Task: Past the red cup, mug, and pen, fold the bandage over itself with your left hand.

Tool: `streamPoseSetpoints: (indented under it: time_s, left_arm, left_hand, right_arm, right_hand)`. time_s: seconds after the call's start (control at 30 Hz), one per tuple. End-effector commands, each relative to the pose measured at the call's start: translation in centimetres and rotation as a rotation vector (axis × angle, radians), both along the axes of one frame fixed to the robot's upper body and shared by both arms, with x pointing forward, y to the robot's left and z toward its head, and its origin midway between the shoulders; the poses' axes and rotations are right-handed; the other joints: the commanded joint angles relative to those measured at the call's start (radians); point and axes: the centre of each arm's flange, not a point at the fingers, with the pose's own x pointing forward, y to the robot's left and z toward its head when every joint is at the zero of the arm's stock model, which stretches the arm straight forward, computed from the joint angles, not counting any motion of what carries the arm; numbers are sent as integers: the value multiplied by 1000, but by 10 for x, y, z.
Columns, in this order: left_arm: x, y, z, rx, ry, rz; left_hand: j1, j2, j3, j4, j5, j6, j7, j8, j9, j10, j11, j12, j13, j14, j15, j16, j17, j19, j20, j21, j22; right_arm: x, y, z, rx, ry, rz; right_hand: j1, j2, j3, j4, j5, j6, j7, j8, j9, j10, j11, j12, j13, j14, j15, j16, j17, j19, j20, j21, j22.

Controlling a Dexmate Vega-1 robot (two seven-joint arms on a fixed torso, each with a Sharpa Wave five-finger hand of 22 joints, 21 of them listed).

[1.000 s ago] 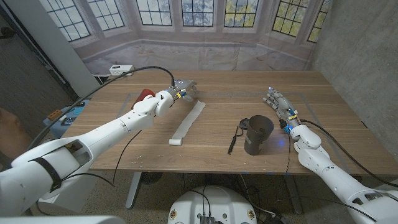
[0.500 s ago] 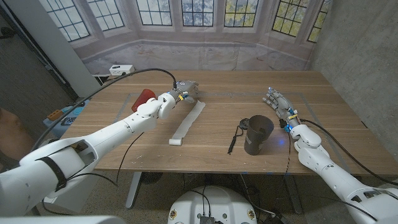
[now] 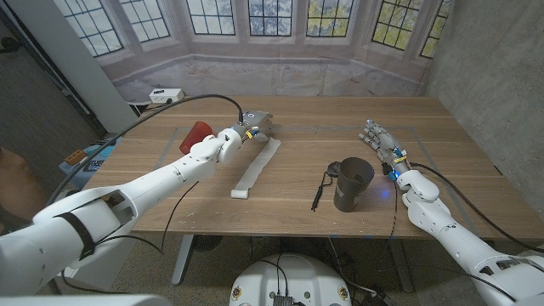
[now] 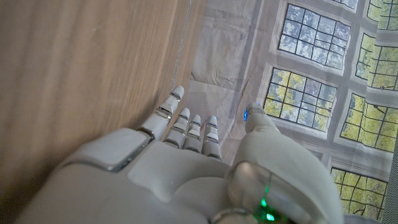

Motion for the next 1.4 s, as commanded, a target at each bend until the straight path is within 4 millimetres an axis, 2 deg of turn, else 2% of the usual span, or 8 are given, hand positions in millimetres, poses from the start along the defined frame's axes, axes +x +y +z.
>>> streamPoseSetpoints:
  time_s: [0.03,0.8,1.4]
  left_arm:
    - [1,-3,-4,2,1,-2]
    - [3,-8,-11,15,11,3]
    - [8,-12,-12,26,26,3]
  left_hand:
    - [6,-2,-5,-2,-2,20,-1,10,3,17,0,2,4,11,1,6,1,13,-2,2,5]
    - [10,7,-18,1,-2,66,14,32,7,37,-3,1,5,26,-2,7,2,23,-2,3,6]
    - [15,11,-24,0,-1,66,8,33,8,41,-5,-2,5,28,-3,5,2,25,-2,3,6]
  right_arm:
    - [-1,0,-3,-3,4,3]
    - [-1,-4,-8,-2,13,4]
    - [1,-5,-9,2,18,8]
  right_hand:
    - [10,0,5,-2,-3,7,2,-2,1,0,3,6,3,8,-32,6,3,8,-53,2,3]
    - [11,0,4,-3,-3,8,2,-2,2,0,2,6,3,7,-32,6,3,9,-53,2,3]
    - [11,1,4,-2,-3,8,0,-3,2,1,2,6,3,8,-33,6,4,8,-54,2,3]
